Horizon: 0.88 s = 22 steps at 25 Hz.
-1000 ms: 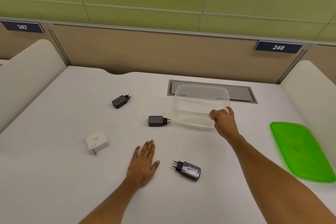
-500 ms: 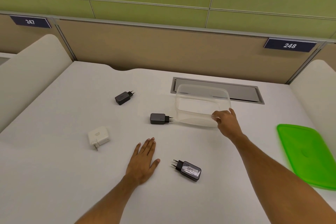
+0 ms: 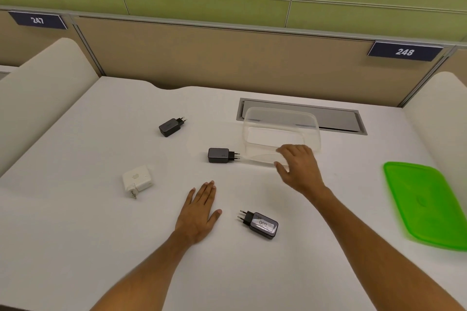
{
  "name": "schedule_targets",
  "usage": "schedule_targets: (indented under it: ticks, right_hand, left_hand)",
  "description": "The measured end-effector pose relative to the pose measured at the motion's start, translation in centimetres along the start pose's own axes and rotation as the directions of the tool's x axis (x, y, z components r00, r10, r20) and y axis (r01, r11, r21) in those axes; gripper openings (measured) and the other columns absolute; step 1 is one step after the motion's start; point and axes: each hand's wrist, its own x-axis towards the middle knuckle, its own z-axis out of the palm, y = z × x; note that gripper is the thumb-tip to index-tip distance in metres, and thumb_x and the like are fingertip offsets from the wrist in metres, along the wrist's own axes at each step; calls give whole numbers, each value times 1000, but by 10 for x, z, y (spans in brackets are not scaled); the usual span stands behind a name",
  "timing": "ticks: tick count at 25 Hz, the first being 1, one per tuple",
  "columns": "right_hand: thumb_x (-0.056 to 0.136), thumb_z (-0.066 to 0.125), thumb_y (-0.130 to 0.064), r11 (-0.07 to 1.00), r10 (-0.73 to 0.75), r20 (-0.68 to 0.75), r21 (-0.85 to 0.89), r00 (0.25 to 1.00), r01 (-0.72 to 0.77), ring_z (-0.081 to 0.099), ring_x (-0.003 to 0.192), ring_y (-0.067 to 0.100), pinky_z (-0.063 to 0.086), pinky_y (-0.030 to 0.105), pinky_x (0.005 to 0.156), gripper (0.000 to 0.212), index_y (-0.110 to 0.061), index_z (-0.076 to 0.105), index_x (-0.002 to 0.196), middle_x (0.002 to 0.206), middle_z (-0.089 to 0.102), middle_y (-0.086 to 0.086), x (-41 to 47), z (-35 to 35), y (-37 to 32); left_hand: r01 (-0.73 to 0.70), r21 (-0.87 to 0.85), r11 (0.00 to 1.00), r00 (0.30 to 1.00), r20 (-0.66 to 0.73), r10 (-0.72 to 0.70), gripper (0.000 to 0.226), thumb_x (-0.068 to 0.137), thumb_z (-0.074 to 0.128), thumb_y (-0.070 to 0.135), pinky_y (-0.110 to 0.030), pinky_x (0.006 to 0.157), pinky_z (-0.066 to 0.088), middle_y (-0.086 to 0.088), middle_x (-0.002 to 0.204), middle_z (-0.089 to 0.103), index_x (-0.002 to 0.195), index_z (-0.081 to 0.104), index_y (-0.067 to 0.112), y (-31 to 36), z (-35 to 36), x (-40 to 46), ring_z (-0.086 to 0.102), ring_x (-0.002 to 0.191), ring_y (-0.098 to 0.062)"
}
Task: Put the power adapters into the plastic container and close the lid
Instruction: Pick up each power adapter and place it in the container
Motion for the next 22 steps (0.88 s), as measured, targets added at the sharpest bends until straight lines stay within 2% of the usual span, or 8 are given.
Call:
schedule_targets:
  ticks: [3,6,8,12,15,22]
  right_hand:
    - [86,60,-41,997,-64,239,58,969,51,65,96,27,48,36,86,39,-15,66,114,104,72,3,-16,0,-28]
    - [85,53,-57,997,-62,515,74,855,28,63,105,21,48,34,85,50,-24,59,122,113,68,-5,-31,5,-48]
    - [80,53,-65,998,-47,607,54,793,18,61,108,21,47,35,84,59,-25,57,124,117,65,-5,-37,10,-56]
    - [69,56,-73,1000,-27,656,20,754,17,61,104,22,42,32,74,72,-26,55,123,116,63,-5,-47,16,-64]
    - [65,60,-72,1000,-19,671,20,741,7,62,100,23,38,30,69,73,-26,55,121,112,62,-6,-56,19,-69]
    - [69,62,-48,1000,-22,703,2,711,29,62,83,25,36,28,61,43,-21,58,102,97,63,-2,-67,23,-76]
  left_hand:
    - [7,-16,1000,1000,5,-7,70,93,11,52,-40,118,1,-1,159,1,150,4,11,-1,0,0,-4,145,-13]
    - [3,-10,1000,1000,17,-2,67,97,19,50,-41,119,2,-2,159,1,150,3,11,0,1,1,-3,145,-14]
    - [3,-9,1000,1000,18,-3,67,99,25,47,-41,119,1,-3,160,1,150,2,11,-1,1,1,-4,145,-14]
    - [1,-9,1000,1000,19,-1,66,99,27,46,-41,119,3,-3,160,2,150,4,10,0,1,1,-2,145,-15]
    - [4,3,1000,1000,22,-4,67,99,25,47,-41,119,2,-3,160,0,150,2,11,0,1,1,-4,145,-14]
    - [9,13,1000,1000,24,-9,67,98,23,48,-41,119,2,-2,160,0,150,0,12,-2,4,1,-4,145,-13]
